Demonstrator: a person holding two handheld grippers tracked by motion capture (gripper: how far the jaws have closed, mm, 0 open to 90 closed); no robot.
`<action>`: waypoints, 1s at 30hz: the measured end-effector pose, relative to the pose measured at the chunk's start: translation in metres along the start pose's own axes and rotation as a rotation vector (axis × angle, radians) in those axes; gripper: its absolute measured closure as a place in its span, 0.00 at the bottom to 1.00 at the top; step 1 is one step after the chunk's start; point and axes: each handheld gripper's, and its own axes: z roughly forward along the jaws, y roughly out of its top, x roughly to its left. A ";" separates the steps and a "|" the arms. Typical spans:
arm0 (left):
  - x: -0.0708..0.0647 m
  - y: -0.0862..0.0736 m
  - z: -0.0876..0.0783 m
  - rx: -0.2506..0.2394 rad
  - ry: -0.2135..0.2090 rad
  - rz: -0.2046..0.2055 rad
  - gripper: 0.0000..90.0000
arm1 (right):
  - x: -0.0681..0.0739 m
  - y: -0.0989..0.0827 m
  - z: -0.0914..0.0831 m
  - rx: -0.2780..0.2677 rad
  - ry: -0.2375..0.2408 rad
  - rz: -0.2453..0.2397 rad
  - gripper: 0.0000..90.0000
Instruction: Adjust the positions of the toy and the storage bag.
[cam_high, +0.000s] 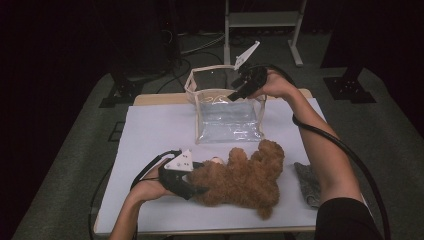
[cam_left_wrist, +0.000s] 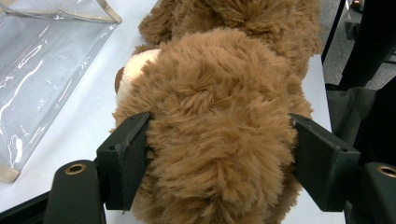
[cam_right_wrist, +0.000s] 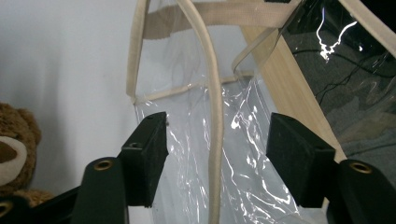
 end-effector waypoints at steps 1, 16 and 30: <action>0.000 0.000 0.000 0.000 0.000 0.001 0.28 | 0.000 -0.001 0.002 0.002 0.005 -0.005 0.45; 0.000 -0.001 0.000 0.004 -0.004 -0.004 0.27 | 0.011 -0.003 0.004 0.031 0.078 -0.063 0.96; -0.001 -0.001 0.000 0.009 -0.003 0.003 0.27 | 0.035 -0.010 -0.006 0.050 0.111 -0.105 0.97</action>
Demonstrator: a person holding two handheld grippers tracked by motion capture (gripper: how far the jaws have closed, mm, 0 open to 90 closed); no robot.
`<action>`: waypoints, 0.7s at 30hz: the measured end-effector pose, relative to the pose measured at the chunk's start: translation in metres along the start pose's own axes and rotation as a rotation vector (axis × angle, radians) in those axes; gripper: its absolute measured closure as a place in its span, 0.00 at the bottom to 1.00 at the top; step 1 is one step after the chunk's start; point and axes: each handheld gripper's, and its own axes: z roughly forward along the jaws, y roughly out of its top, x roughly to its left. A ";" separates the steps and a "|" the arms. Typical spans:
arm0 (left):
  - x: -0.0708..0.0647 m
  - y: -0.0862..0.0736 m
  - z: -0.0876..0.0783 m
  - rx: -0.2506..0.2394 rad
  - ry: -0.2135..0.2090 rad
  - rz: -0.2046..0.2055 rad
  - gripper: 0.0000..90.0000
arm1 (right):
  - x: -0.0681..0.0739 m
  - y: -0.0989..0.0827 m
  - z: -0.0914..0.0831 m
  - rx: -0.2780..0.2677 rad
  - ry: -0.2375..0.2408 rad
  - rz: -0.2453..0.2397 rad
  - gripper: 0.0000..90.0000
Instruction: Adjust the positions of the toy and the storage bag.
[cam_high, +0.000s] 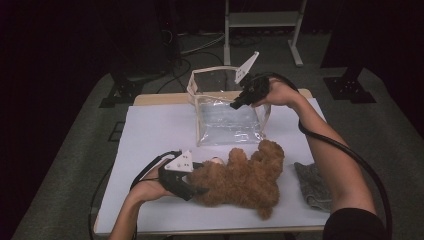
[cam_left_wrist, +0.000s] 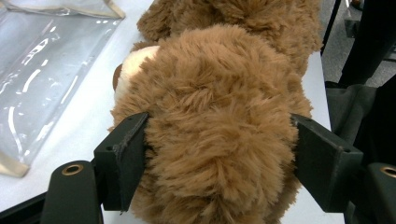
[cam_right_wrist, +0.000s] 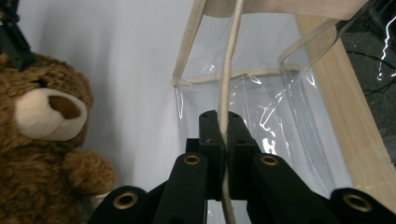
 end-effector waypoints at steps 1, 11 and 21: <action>0.000 0.000 0.000 -0.001 0.000 -0.001 0.27 | 0.006 -0.003 -0.003 -0.005 0.001 -0.003 0.97; 0.000 0.000 0.000 0.006 0.003 0.003 0.27 | 0.041 -0.014 -0.015 -0.026 0.008 -0.026 0.97; 0.000 0.000 0.000 0.011 0.002 0.004 0.27 | 0.062 -0.020 -0.020 -0.024 0.014 -0.034 0.97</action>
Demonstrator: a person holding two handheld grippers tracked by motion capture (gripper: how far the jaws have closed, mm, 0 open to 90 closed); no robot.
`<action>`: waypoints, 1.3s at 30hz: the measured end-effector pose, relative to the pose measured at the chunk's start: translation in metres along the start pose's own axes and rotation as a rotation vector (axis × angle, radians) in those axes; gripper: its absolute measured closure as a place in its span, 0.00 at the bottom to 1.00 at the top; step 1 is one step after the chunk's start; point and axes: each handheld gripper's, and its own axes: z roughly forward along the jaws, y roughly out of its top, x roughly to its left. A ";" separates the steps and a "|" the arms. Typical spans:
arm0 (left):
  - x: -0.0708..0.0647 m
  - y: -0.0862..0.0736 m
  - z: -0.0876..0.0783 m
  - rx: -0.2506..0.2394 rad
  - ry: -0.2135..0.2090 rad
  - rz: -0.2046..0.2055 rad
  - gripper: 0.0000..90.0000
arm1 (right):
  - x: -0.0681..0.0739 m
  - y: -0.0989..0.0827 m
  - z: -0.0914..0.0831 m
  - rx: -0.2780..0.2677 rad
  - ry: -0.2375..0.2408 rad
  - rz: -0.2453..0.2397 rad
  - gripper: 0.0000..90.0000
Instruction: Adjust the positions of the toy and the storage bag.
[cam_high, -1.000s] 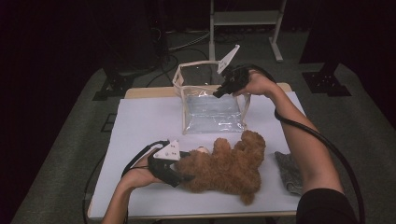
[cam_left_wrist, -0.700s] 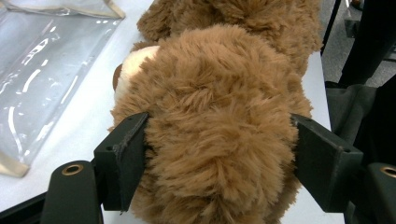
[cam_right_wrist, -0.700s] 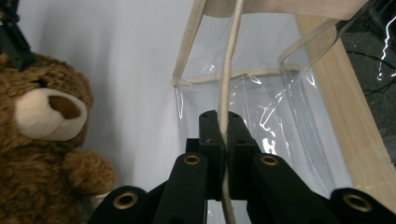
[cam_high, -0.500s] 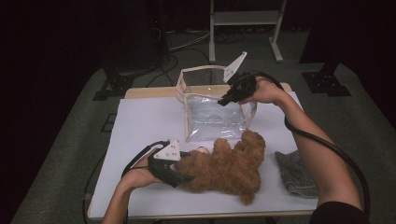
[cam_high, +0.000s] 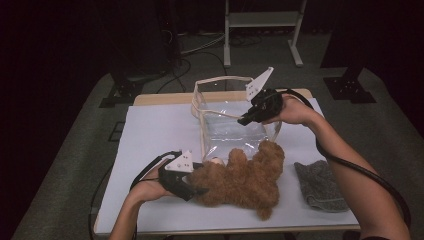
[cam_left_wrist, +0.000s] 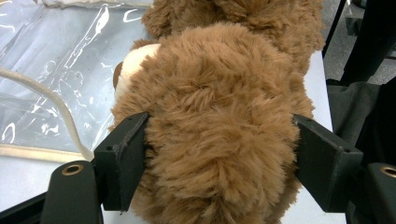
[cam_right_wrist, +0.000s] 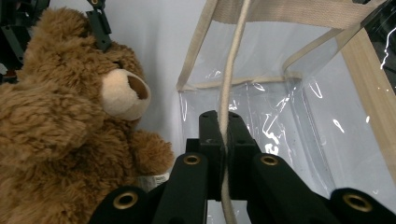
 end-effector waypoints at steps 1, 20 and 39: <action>0.000 0.000 0.000 0.001 0.000 0.000 0.27 | 0.001 0.000 0.000 0.001 -0.001 -0.003 0.97; -0.001 -0.001 0.000 -0.002 0.002 -0.003 0.27 | 0.003 -0.006 -0.022 -0.080 -0.045 0.089 0.59; 0.000 -0.002 0.000 -0.005 0.000 -0.012 0.27 | 0.044 -0.014 -0.060 -0.161 -0.050 0.052 0.50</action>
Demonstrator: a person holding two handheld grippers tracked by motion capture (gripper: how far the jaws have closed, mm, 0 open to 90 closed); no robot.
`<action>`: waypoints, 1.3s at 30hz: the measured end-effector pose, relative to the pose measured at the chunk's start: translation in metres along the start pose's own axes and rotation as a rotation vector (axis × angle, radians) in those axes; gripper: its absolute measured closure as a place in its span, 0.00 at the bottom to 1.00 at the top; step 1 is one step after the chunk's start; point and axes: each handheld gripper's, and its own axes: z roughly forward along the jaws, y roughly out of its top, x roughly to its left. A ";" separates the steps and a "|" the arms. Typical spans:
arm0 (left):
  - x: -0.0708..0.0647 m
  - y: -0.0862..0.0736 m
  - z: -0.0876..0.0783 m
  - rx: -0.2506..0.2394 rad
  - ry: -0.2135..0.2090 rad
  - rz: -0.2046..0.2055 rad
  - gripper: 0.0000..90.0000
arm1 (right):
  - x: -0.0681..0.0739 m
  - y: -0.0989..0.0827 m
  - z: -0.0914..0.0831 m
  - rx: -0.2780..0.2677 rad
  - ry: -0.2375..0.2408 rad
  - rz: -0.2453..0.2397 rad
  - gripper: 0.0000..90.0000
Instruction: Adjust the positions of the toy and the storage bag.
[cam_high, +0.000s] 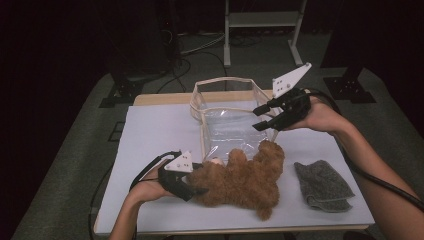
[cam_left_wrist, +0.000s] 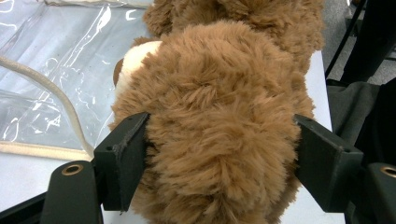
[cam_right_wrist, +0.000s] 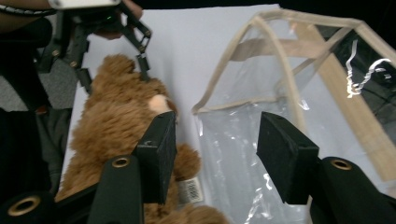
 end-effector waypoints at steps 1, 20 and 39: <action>0.000 0.000 0.000 -0.001 0.000 0.000 0.27 | 0.008 -0.004 0.003 0.005 0.022 -0.003 0.50; 0.001 0.000 0.000 0.007 0.009 -0.013 0.27 | 0.058 -0.045 0.025 0.017 0.108 0.013 0.44; 0.001 0.000 0.000 0.006 0.011 -0.013 0.27 | 0.068 -0.053 0.066 0.088 0.155 -0.003 0.38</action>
